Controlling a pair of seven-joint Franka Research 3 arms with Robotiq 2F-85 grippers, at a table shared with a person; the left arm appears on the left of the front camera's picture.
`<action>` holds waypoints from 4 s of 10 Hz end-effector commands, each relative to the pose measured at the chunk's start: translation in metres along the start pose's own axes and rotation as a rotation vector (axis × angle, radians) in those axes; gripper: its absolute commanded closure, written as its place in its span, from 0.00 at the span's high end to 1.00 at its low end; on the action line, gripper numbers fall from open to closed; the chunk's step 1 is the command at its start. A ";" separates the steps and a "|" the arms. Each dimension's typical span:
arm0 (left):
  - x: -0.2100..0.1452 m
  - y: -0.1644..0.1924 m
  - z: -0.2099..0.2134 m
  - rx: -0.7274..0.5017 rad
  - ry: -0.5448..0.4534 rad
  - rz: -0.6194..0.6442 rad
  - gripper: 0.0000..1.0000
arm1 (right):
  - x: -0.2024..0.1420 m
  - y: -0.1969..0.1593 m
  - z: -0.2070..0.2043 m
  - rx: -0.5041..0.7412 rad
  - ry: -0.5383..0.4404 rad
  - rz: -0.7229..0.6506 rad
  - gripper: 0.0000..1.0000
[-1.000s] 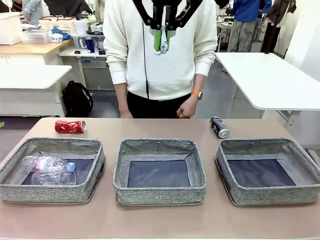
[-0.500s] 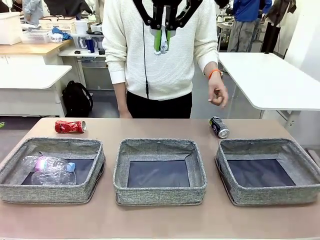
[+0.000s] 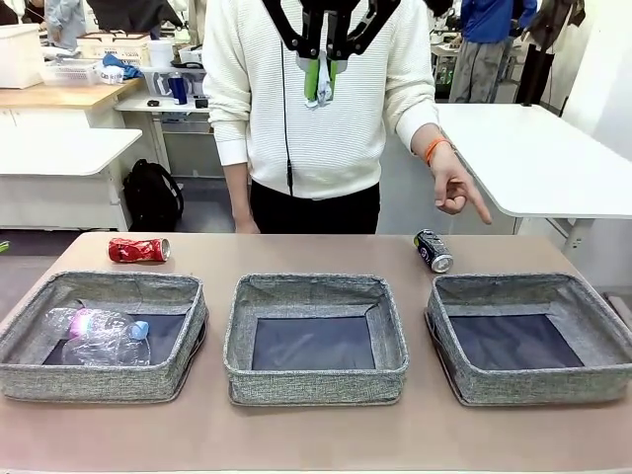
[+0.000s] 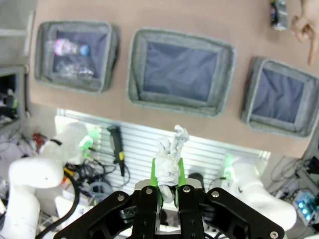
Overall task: Sort the waste into the appropriate baskets.
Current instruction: Place the picked waste into the Fabric basket indicated by the person.
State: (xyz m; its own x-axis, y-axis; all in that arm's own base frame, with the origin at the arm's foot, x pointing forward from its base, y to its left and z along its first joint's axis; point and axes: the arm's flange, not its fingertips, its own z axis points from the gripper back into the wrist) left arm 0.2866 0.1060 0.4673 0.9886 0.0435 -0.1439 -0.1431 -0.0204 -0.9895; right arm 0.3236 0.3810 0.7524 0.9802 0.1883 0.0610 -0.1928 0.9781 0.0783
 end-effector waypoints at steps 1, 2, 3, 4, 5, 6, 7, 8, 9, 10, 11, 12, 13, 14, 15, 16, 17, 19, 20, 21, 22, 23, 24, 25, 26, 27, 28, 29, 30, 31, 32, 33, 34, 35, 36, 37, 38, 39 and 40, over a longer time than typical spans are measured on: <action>-0.002 -0.003 0.001 -0.017 0.005 -0.021 1.00 | -0.004 -0.003 0.001 -0.007 -0.005 -0.003 0.11; -0.002 -0.003 0.001 -0.017 0.005 -0.021 1.00 | -0.004 -0.003 0.001 -0.007 -0.005 -0.003 0.11; -0.002 -0.003 0.001 -0.017 0.005 -0.021 1.00 | -0.004 -0.003 0.001 -0.007 -0.005 -0.003 0.11; -0.002 -0.003 0.001 -0.017 0.005 -0.021 1.00 | -0.004 -0.003 0.001 -0.007 -0.005 -0.003 0.11; -0.002 -0.003 0.001 -0.017 0.005 -0.021 1.00 | 0.000 0.000 0.000 0.000 0.000 0.000 0.11; -0.002 -0.003 0.001 -0.017 0.005 -0.021 1.00 | -0.006 -0.020 -0.010 0.042 0.034 0.064 0.11; -0.002 -0.003 0.001 -0.017 0.005 -0.021 1.00 | -0.016 -0.048 -0.019 0.050 0.023 0.082 0.11; -0.002 -0.003 0.001 -0.017 0.005 -0.021 1.00 | -0.029 -0.084 -0.030 0.086 0.012 0.063 0.11; -0.002 -0.003 0.001 -0.017 0.005 -0.021 1.00 | -0.041 -0.123 -0.046 0.092 0.016 0.022 0.11; -0.002 -0.003 0.001 -0.017 0.005 -0.021 1.00 | -0.054 -0.158 -0.066 0.095 0.027 -0.013 0.11; -0.002 -0.003 0.001 -0.017 0.005 -0.021 1.00 | -0.066 -0.185 -0.084 0.094 0.018 -0.006 0.11; -0.002 -0.003 0.001 -0.017 0.005 -0.021 1.00 | -0.076 -0.211 -0.102 0.086 0.023 -0.031 0.11; -0.002 -0.003 0.001 -0.017 0.005 -0.021 1.00 | -0.084 -0.238 -0.121 0.109 0.025 -0.041 0.11; -0.002 -0.003 0.001 -0.017 0.005 -0.021 1.00 | -0.091 -0.270 -0.146 0.116 0.021 -0.053 0.11; -0.002 -0.003 0.001 -0.017 0.005 -0.021 1.00 | -0.094 -0.294 -0.170 0.130 0.023 -0.086 0.11; -0.002 -0.003 0.001 -0.017 0.005 -0.021 1.00 | -0.093 -0.315 -0.194 0.148 0.007 -0.166 0.11; -0.002 -0.003 0.001 -0.017 0.005 -0.021 1.00 | -0.091 -0.331 -0.216 0.161 0.004 -0.241 0.11; -0.002 -0.003 0.001 -0.017 0.005 -0.021 1.00 | -0.083 -0.356 -0.246 0.237 -0.058 -0.336 0.11; -0.002 -0.003 0.001 -0.017 0.005 -0.021 1.00 | -0.083 -0.367 -0.254 0.220 -0.044 -0.381 0.11; -0.002 -0.003 0.001 -0.017 0.005 -0.021 1.00 | -0.084 -0.378 -0.261 0.245 -0.030 -0.410 0.11; -0.002 -0.003 0.001 -0.017 0.005 -0.021 1.00 | -0.087 -0.387 -0.263 0.297 -0.048 -0.436 0.11; -0.002 -0.003 0.001 -0.017 0.005 -0.021 1.00 | -0.088 -0.389 -0.265 0.296 -0.045 -0.441 0.11; -0.002 -0.003 0.001 -0.017 0.005 -0.021 1.00 | -0.088 -0.389 -0.265 0.295 -0.043 -0.444 0.11; -0.002 -0.003 0.001 -0.017 0.005 -0.021 1.00 | -0.088 -0.389 -0.265 0.296 -0.045 -0.447 0.11; -0.002 -0.003 0.001 -0.017 0.005 -0.021 1.00 | -0.088 -0.389 -0.264 0.266 -0.053 -0.482 0.31; -0.002 -0.003 0.001 -0.017 0.005 -0.021 1.00 | -0.088 -0.389 -0.264 0.282 -0.072 -0.484 0.71; -0.002 -0.003 0.001 -0.017 0.005 -0.021 1.00 | -0.088 -0.388 -0.264 0.285 -0.072 -0.485 0.90; -0.002 -0.003 0.001 -0.017 0.005 -0.021 1.00 | -0.088 -0.388 -0.263 0.295 -0.079 -0.484 1.00; -0.002 -0.003 0.001 -0.017 0.005 -0.021 1.00 | -0.088 -0.389 -0.261 0.306 -0.085 -0.484 1.00; -0.002 -0.003 0.001 -0.017 0.005 -0.021 1.00 | -0.089 -0.389 -0.261 0.309 -0.087 -0.487 1.00; -0.002 -0.003 0.001 -0.017 0.005 -0.021 1.00 | -0.089 -0.390 -0.260 0.314 -0.091 -0.490 1.00; -0.002 -0.003 0.001 -0.017 0.005 -0.021 1.00 | -0.089 -0.389 -0.261 0.320 -0.093 -0.490 1.00; -0.002 -0.003 0.001 -0.017 0.005 -0.021 1.00 | -0.089 -0.389 -0.261 0.330 -0.096 -0.490 1.00; -0.002 -0.003 0.001 -0.017 0.005 -0.021 1.00 | -0.090 -0.390 -0.259 0.356 -0.118 -0.492 1.00; -0.002 -0.003 0.001 -0.017 0.005 -0.021 1.00 | -0.091 -0.391 -0.253 0.457 -0.177 -0.482 1.00; -0.002 -0.003 0.001 -0.017 0.005 -0.021 1.00 | -0.092 -0.391 -0.243 0.587 -0.244 -0.469 1.00; -0.002 -0.003 0.001 -0.017 0.005 -0.021 1.00 | -0.093 -0.392 -0.232 0.761 -0.296 -0.438 1.00; -0.002 -0.003 0.001 -0.017 0.005 -0.021 1.00 | -0.093 -0.394 -0.220 1.032 -0.327 -0.369 1.00; -0.002 -0.003 0.001 -0.017 0.005 -0.021 1.00 | -0.091 -0.395 -0.217 1.156 -0.306 -0.323 1.00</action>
State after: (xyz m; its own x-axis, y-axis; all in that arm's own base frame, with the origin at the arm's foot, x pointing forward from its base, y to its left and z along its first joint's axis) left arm 0.2865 0.1064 0.4676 0.9886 0.0446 -0.1435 -0.1427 -0.0203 -0.9896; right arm 0.3315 -0.0080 0.5258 0.9300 -0.3595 0.0766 0.1246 0.5043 0.8545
